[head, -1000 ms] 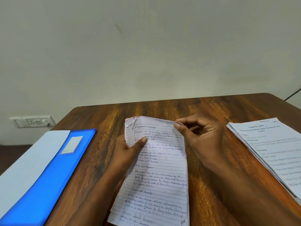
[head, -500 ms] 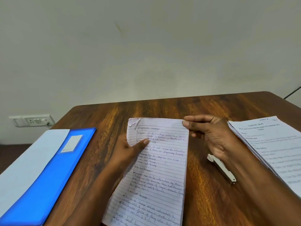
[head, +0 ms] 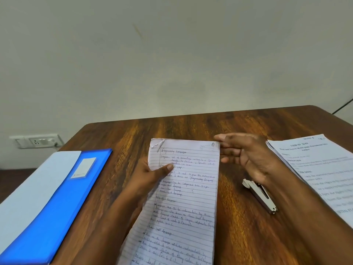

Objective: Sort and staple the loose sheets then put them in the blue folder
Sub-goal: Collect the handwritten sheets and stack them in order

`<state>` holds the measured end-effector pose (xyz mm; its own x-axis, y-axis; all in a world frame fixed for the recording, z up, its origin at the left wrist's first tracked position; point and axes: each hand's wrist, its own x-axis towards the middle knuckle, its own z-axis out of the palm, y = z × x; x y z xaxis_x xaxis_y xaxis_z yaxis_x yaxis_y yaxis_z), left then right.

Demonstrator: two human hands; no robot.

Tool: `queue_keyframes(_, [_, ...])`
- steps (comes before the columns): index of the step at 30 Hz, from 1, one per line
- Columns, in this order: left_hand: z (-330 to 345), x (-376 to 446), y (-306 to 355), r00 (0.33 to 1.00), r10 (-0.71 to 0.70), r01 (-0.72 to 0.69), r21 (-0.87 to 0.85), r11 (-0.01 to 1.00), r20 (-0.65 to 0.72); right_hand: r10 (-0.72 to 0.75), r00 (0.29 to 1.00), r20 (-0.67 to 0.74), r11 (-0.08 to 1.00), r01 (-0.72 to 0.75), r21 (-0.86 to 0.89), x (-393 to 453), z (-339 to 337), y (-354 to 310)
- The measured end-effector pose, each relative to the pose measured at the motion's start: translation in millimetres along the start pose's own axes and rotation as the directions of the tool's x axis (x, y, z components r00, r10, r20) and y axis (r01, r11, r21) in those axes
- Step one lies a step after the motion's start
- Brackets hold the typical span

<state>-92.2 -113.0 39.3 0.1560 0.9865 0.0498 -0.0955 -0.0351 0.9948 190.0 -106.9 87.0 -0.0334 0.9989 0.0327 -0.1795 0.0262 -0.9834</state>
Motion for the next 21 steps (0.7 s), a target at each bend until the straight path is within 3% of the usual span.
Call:
queue_keyframes(3, [0, 0, -2, 1.000, -0.007, 0.007, -0.019, 1.000, -0.008, -0.036, 0.998, -0.045, 0.989, 0.029, -0.142, 0, 5, 7])
queue_keyframes(7, [1, 0, -1, 1.000, -0.001, 0.001, -0.036, 0.999, 0.005, -0.054, 0.992, -0.113, 0.991, 0.040, -0.124, 4, 7, 15])
queue_keyframes(14, [0, 1, -4, 1.000, -0.009, 0.009, -0.050, 0.999, -0.001, 0.019, 0.994, -0.109, 0.992, -0.032, -0.120, 8, 8, 13])
queue_keyframes(21, [1, 0, -4, 1.000, -0.008, 0.008, 0.016, 1.000, -0.005, -0.117, 0.990, -0.079, 0.980, 0.103, -0.169, 0, 11, 16])
